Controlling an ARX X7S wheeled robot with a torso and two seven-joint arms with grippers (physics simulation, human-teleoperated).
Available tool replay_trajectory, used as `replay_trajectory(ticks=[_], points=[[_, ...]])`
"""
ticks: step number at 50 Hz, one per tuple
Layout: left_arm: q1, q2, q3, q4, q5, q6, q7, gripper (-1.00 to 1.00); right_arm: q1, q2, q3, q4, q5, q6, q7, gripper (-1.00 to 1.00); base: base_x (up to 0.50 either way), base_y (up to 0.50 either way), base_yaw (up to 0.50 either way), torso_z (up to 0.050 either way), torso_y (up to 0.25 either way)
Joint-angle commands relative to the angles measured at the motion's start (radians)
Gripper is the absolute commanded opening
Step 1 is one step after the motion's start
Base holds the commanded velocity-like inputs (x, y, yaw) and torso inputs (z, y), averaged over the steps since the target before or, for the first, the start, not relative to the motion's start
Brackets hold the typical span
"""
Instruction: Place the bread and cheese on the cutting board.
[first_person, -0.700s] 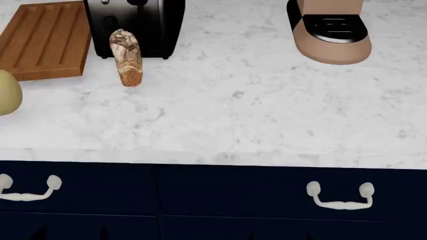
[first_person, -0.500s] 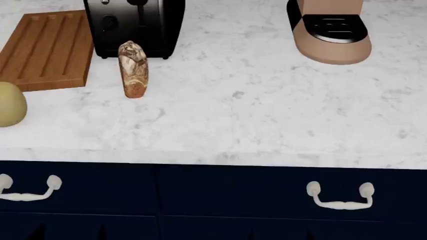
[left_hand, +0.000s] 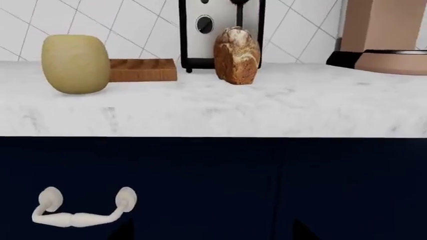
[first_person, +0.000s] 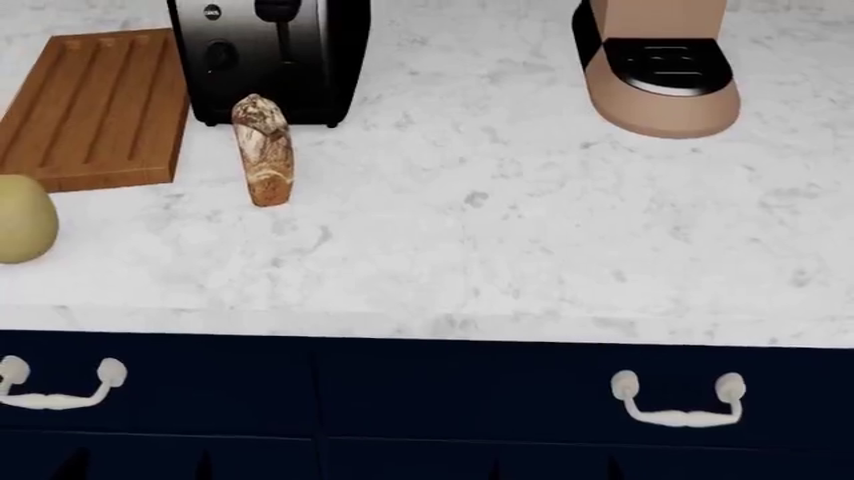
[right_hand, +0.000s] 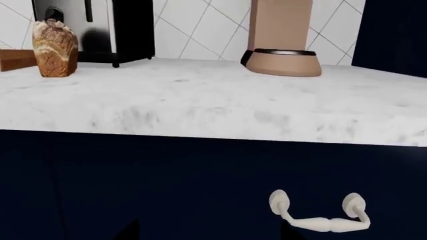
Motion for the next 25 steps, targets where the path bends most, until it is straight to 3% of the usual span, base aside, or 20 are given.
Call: replay_trajectory(ticks=[1, 25], points=[[0.008, -0.020, 0.022, 0.022, -0.012, 0.032, -0.012, 1.00, 0.003, 0.018, -0.019, -0.009, -0.008, 0.000, 0.032, 1.00, 0.00, 0.00, 0.00, 0.050, 0.000], [0.010, -0.048, 0.054, 0.028, -0.036, 0.032, -0.040, 1.00, 0.005, 0.045, -0.052, -0.013, 0.009, 0.011, 0.064, 1.00, 0.00, 0.00, 0.00, 0.050, 0.000]])
